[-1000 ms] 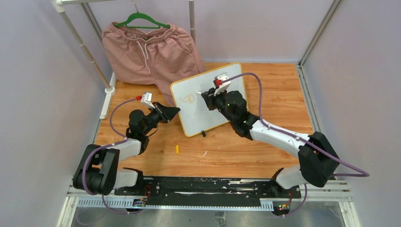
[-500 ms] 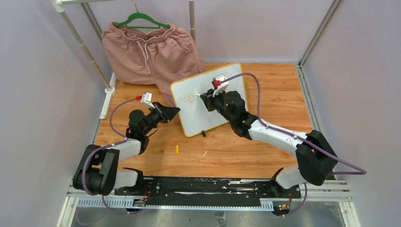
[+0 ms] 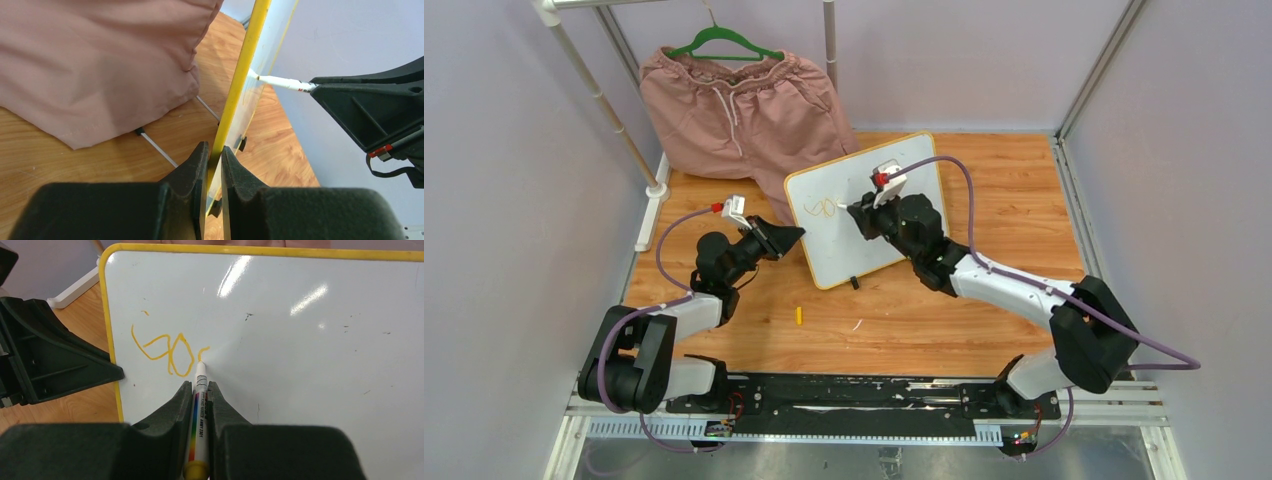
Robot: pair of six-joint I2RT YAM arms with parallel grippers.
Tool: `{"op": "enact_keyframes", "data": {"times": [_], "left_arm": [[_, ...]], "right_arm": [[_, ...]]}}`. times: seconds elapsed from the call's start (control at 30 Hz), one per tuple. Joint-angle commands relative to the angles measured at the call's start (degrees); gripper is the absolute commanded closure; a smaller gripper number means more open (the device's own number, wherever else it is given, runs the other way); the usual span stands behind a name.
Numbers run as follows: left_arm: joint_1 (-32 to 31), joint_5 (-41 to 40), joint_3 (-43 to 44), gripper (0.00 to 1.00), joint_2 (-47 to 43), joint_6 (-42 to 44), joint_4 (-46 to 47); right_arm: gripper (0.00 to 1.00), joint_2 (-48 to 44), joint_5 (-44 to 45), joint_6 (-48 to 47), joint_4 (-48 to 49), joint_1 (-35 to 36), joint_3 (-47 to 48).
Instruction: Write a sentence on the whiteboard
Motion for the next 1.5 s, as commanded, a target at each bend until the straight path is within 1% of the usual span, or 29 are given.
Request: {"op": "enact_keyframes", "data": {"times": [0.0, 0.2, 0.5, 0.97, 1.27, 1.47], "left_arm": [[0.13, 0.31, -0.58, 1.00, -1.21, 0.29, 2.48], [0.13, 0.31, -0.54, 1.00, -1.07, 0.22, 2.52], [0.13, 0.40, -0.58, 1.00, -0.98, 0.20, 2.72], [0.13, 0.49, -0.59, 1.00, -1.16, 0.00, 2.91], [0.13, 0.49, -0.62, 1.00, -1.16, -0.15, 3.18], [0.13, 0.40, -0.71, 1.00, -1.21, -0.02, 3.12]], "right_arm": [[1.00, -1.56, 1.79, -0.70, -2.34, -0.75, -1.66], [1.00, -2.32, 3.23, -0.81, -2.88, -1.34, -2.18], [1.00, -0.95, 3.95, -1.01, -3.00, -1.86, 0.92], [1.00, 1.51, 1.54, -0.89, -3.19, -1.84, 4.79], [1.00, 1.64, -0.61, -0.03, -1.96, -0.97, 4.14], [1.00, -0.41, 0.90, 0.28, -1.72, -0.85, 2.77]]}}
